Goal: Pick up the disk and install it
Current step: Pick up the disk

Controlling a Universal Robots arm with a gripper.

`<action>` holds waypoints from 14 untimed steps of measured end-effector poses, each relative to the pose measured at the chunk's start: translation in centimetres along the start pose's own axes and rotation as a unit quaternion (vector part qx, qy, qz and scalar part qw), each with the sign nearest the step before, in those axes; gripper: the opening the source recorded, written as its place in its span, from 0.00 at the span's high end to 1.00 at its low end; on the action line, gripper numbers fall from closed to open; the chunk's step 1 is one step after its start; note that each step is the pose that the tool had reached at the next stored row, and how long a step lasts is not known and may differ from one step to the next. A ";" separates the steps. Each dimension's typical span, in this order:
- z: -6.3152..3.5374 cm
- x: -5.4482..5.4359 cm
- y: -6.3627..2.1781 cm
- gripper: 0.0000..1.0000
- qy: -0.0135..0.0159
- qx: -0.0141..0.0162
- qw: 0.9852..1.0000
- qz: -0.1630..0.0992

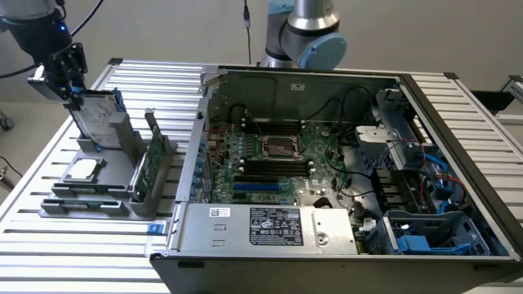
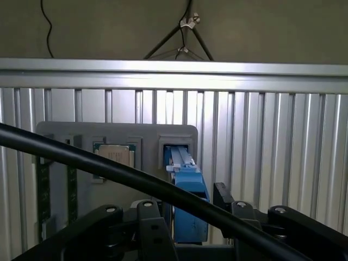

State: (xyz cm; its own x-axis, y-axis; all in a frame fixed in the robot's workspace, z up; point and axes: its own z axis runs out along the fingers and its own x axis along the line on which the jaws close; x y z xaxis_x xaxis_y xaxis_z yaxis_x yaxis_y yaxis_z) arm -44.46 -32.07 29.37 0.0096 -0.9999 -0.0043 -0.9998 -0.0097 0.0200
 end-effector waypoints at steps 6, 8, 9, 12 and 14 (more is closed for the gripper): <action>0.21 0.0 0.01 0.51 0.000 0.001 1.000 0.000; 0.23 0.0 0.01 0.51 0.000 0.001 1.000 0.000; 0.24 0.0 0.01 0.51 0.000 0.001 1.000 0.000; 0.27 0.1 0.03 0.51 0.000 0.001 1.000 0.000; 0.28 0.1 0.04 0.51 0.000 0.001 1.000 0.000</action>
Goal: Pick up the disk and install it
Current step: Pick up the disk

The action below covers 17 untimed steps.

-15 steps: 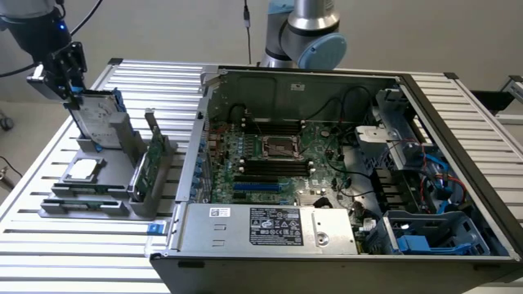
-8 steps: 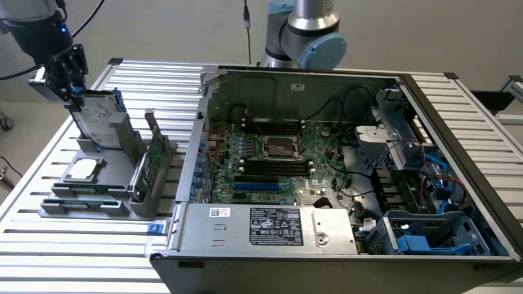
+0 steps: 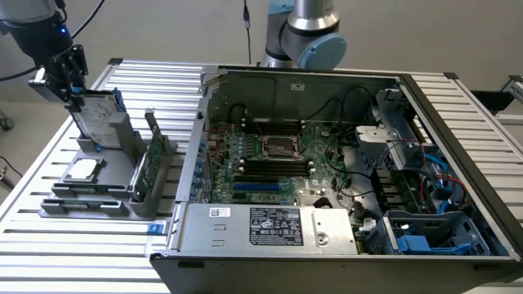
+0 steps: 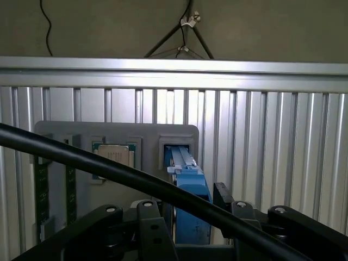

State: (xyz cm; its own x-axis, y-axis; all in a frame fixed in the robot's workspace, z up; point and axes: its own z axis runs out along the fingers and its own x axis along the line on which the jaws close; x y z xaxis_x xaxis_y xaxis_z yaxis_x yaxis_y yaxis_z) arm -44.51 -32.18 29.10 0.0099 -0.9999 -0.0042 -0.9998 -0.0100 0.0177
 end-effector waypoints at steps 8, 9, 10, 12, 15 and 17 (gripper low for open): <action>0.18 0.1 0.01 0.51 0.000 0.002 1.000 0.000; 0.22 0.1 0.00 0.54 0.000 0.002 1.000 0.000; 0.26 0.1 0.00 0.54 0.000 0.003 1.000 0.000; 0.34 0.1 0.00 0.61 0.000 0.003 1.000 0.000; 0.42 0.1 0.01 0.61 0.000 0.004 1.000 0.000; 0.45 0.1 0.03 0.61 0.000 0.004 1.000 0.000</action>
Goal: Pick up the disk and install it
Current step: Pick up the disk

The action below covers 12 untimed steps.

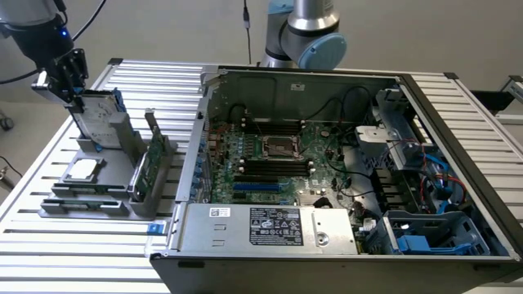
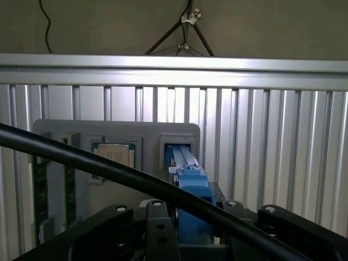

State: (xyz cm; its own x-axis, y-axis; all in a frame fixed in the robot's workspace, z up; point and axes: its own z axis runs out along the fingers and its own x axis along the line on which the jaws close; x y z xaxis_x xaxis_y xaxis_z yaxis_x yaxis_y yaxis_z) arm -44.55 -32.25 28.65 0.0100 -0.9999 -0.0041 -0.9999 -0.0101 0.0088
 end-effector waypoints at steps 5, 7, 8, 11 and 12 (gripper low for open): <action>0.00 0.0 0.12 0.67 0.000 0.000 1.000 0.000; 0.01 0.0 0.17 0.67 0.000 0.000 1.000 0.000; 0.01 0.0 0.19 0.67 0.000 0.000 1.000 0.000; 0.01 0.0 0.25 0.67 0.000 0.000 1.000 0.000; 0.01 0.0 0.27 0.67 0.000 0.000 1.000 0.000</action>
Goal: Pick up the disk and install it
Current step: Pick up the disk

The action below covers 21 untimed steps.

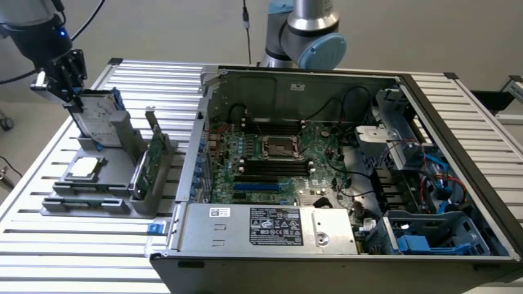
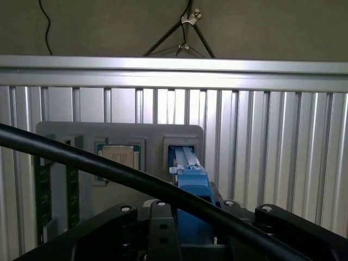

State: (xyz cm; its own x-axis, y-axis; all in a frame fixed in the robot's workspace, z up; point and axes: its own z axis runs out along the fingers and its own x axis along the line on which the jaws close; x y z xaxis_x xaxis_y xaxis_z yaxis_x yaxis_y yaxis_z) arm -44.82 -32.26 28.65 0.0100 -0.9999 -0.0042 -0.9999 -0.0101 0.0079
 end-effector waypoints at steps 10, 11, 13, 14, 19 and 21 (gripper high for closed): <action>0.03 0.0 0.08 0.67 0.000 0.001 1.000 0.001; 0.03 0.0 0.08 0.67 0.000 0.001 1.000 0.001; 0.03 0.0 0.08 0.67 0.000 0.001 1.000 0.001; 0.02 0.0 0.08 0.67 0.000 0.001 1.000 0.001; -0.26 0.0 0.08 0.67 0.000 0.002 1.000 0.001; -0.46 0.0 0.08 0.67 0.000 0.002 1.000 0.001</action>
State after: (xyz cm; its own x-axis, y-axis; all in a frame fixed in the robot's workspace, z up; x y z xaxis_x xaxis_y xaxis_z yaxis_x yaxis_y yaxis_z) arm -44.90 -32.26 29.10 0.0085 -1.0000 -0.0041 -1.0000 -0.0085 0.0032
